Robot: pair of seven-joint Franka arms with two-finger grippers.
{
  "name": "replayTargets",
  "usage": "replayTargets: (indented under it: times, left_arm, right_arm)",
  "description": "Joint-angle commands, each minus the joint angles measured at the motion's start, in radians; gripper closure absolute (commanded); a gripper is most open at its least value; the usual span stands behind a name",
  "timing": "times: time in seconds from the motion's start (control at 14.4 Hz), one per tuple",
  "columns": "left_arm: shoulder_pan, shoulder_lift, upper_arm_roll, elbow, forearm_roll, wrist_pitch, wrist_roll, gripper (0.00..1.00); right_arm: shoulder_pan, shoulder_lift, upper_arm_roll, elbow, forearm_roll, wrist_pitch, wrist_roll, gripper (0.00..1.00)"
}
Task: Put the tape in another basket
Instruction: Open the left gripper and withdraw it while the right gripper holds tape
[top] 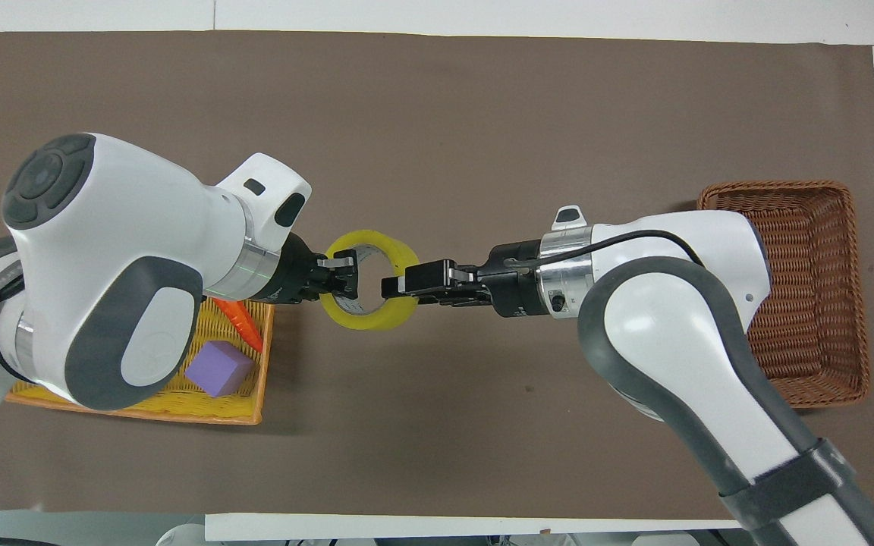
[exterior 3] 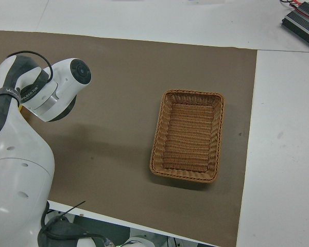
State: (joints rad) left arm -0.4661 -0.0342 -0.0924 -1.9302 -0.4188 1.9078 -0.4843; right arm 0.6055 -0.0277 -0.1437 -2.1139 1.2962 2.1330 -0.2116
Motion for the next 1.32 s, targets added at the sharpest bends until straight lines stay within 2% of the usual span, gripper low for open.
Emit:
replayTargets:
  times: [0.0,0.14,0.21,0.28,0.35,0.42,0.49,0.63,0.7,0.84,0.98,1.25]
  left_arm:
    - [-0.017,-0.004,0.011,0.008,-0.014,0.003,-0.02,1.0]
    - [-0.019,-0.004,0.011,0.014,-0.011,0.007,-0.057,0.92]
    - [-0.017,-0.004,0.011,0.029,-0.009,0.004,-0.075,0.74]
    - [-0.017,-0.003,0.011,0.039,-0.005,-0.006,-0.089,0.46]
    - [-0.016,-0.004,0.013,0.043,-0.002,-0.013,-0.092,0.22]
    - [-0.008,-0.009,0.016,0.049,-0.002,-0.026,-0.092,0.11]
    - [0.001,-0.015,0.019,0.065,0.0,-0.059,-0.092,0.06]
    - [0.044,-0.018,0.02,0.127,0.024,-0.148,-0.089,0.04]
    - [0.061,-0.018,0.019,0.155,0.069,-0.18,-0.083,0.04]
    - [0.107,-0.024,0.026,0.139,0.164,-0.179,-0.06,0.03]
    - [0.219,-0.026,0.028,0.125,0.181,-0.199,0.027,0.03]
    - [0.449,-0.056,0.03,0.057,0.317,-0.225,0.309,0.03]
  right_arm:
    - [0.002,-0.014,-0.001,-0.011,0.014,0.004,-0.002,1.0]
    - [0.002,-0.014,-0.001,-0.011,0.014,0.004,-0.005,1.0]
    - [0.0,-0.014,-0.001,-0.011,0.014,0.004,-0.006,1.0]
    - [-0.001,-0.014,-0.001,-0.011,0.014,0.002,-0.008,1.0]
    - [-0.003,-0.015,-0.001,-0.011,0.014,0.001,-0.009,1.0]
    - [-0.003,-0.015,-0.001,-0.011,0.014,-0.001,-0.009,1.0]
    - [-0.004,-0.015,-0.001,-0.011,0.014,-0.001,-0.009,1.0]
    - [-0.006,-0.015,-0.001,-0.011,0.006,-0.002,-0.011,1.0]
    - [-0.007,-0.014,-0.001,-0.011,0.003,-0.005,-0.012,1.0]
    - [-0.042,-0.015,-0.002,-0.011,-0.02,-0.03,-0.037,1.0]
    - [-0.129,-0.015,-0.002,-0.008,-0.099,-0.114,-0.048,1.0]
    - [-0.408,-0.015,-0.002,0.005,-0.248,-0.307,-0.143,1.0]
